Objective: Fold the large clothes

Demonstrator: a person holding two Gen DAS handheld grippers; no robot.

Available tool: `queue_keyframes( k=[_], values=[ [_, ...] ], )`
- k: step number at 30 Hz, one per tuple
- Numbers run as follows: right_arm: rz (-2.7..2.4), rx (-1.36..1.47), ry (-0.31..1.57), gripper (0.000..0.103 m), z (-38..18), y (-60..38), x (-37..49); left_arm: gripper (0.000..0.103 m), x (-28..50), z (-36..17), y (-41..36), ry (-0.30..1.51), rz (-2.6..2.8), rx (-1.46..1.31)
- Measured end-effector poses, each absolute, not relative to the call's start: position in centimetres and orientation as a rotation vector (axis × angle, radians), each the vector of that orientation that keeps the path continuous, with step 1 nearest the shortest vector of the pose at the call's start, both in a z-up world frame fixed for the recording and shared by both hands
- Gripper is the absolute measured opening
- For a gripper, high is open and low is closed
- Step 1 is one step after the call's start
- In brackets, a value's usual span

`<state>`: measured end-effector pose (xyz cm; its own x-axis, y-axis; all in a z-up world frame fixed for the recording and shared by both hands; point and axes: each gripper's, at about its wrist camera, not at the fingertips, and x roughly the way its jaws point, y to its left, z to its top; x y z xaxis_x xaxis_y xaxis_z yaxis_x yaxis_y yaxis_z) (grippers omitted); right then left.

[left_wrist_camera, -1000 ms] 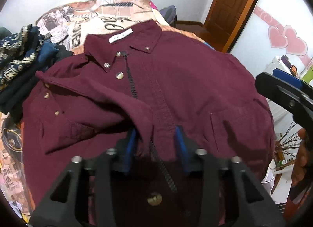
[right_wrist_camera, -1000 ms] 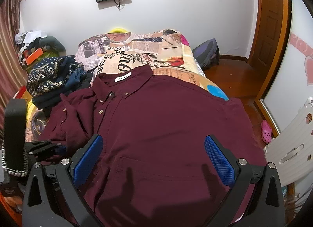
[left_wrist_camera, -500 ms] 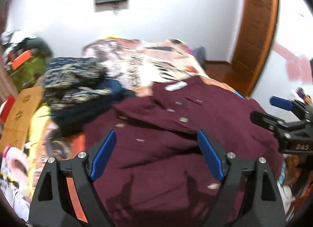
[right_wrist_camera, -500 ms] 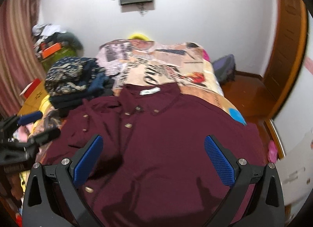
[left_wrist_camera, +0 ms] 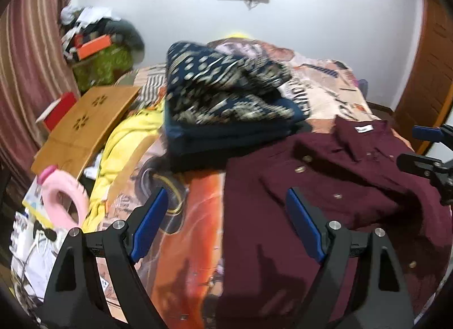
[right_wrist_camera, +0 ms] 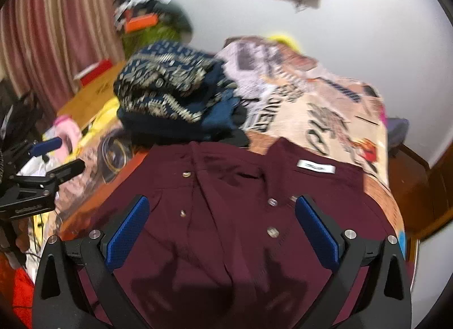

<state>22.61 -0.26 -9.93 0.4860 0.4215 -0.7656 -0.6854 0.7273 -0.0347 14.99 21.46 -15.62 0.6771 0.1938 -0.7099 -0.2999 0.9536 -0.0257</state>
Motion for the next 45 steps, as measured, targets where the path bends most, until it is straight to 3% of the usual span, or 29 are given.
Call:
queue_keyframes(
  k=[4, 10, 12, 16, 18, 20, 26, 38, 45],
  values=[
    [0.748, -0.432, 0.892, 0.097, -12.1, 3.1, 24.7, 0.084, 15.1, -17.1, 23.0, 0.806, 0.298, -0.173],
    [0.793, -0.478, 1.029, 0.078, -15.0, 5.9, 28.1, 0.084, 15.8, -19.6, 24.1, 0.857, 0.311, -0.210],
    [0.785, -0.473, 1.091, 0.064, -16.2, 6.8, 29.6, 0.084, 16.0, -20.2, 24.3, 0.868, 0.308, -0.221],
    [0.785, -0.455, 1.197, 0.045, -17.9, 7.9, 31.7, 0.084, 16.5, -21.4, 24.5, 0.899, 0.302, -0.234],
    [0.800, -0.412, 1.257, 0.024, -18.6, 7.9, 32.3, 0.084, 16.7, -21.9, 24.4, 0.913, 0.296, -0.238],
    [0.808, -0.397, 1.283, 0.016, -19.0, 8.0, 32.5, 0.084, 16.9, -22.3, 24.2, 0.928, 0.290, -0.242],
    [0.826, -0.321, 1.171, 0.013, -15.9, 6.3, 31.9, 0.084, 17.2, -22.5, 23.3, 0.947, 0.284, -0.223],
    [0.743, -0.036, 0.697, 0.013, 1.1, -7.1, 29.2, 0.084, 18.1, -21.4, 19.8, 0.961, 0.229, -0.176],
    [0.579, 0.073, 0.556, 0.013, 3.8, -15.2, 27.5, 0.084, 18.8, -21.3, 15.7, 0.986, 0.141, -0.137]
  ],
)
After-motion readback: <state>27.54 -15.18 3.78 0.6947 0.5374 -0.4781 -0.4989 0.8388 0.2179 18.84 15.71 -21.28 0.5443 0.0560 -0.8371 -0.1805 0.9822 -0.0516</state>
